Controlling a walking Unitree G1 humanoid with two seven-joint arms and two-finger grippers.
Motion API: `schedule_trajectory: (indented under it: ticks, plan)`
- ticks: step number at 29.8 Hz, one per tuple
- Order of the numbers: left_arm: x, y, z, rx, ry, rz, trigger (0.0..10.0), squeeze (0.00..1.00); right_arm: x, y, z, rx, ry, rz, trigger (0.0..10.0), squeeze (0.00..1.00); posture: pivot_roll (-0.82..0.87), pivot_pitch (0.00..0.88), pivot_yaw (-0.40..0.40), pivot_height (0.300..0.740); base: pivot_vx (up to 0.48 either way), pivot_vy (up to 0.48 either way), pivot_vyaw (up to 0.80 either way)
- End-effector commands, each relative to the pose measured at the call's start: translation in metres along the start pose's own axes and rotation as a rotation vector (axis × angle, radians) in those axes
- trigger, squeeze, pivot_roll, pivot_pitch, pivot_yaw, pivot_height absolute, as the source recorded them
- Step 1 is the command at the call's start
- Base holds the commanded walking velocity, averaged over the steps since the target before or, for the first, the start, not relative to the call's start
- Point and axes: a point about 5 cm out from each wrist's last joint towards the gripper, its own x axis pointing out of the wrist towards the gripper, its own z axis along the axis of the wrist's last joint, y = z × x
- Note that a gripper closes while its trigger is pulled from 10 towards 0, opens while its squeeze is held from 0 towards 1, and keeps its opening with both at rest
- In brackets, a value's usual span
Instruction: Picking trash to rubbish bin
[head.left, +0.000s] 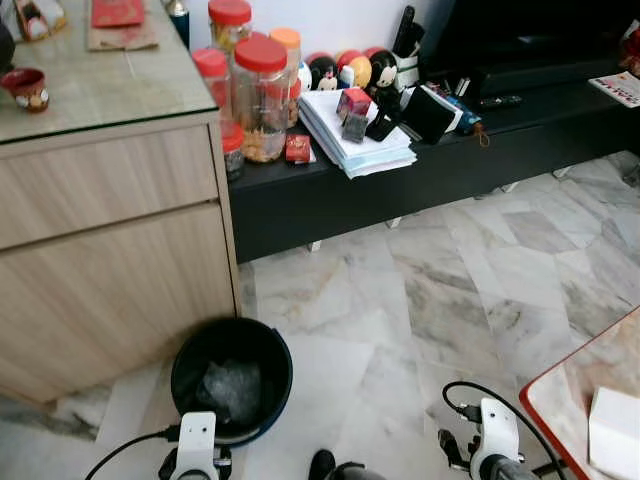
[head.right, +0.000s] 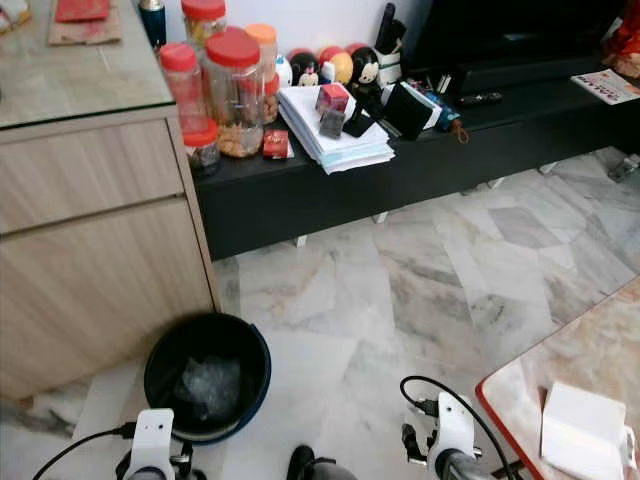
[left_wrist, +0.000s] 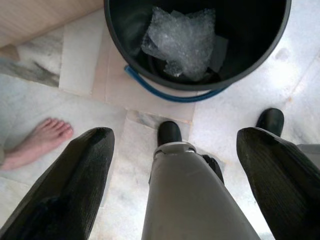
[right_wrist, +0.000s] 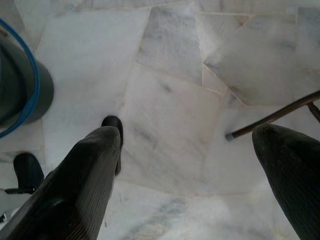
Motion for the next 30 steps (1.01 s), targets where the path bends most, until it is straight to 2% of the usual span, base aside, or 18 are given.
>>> schedule_trajectory:
  ticks: [1,30]
  plan:
    - [-0.0077,-0.0050,-0.0242,0.012,0.089,-0.019,10.0,0.00,-0.0022,-0.0062,-0.0083,0.014,0.024,-0.018,10.0,0.00,0.07,0.175,-0.178,0.740,-0.322,0.000,0.00]
    - [-0.0086,-0.0074,-0.0257,0.005,0.094,-0.023,10.0,0.00,-0.0022,-0.0070,-0.0068,0.012,0.021,-0.014,10.0,0.00,0.06,0.177,-0.184,0.740,-0.306,0.000,0.00]
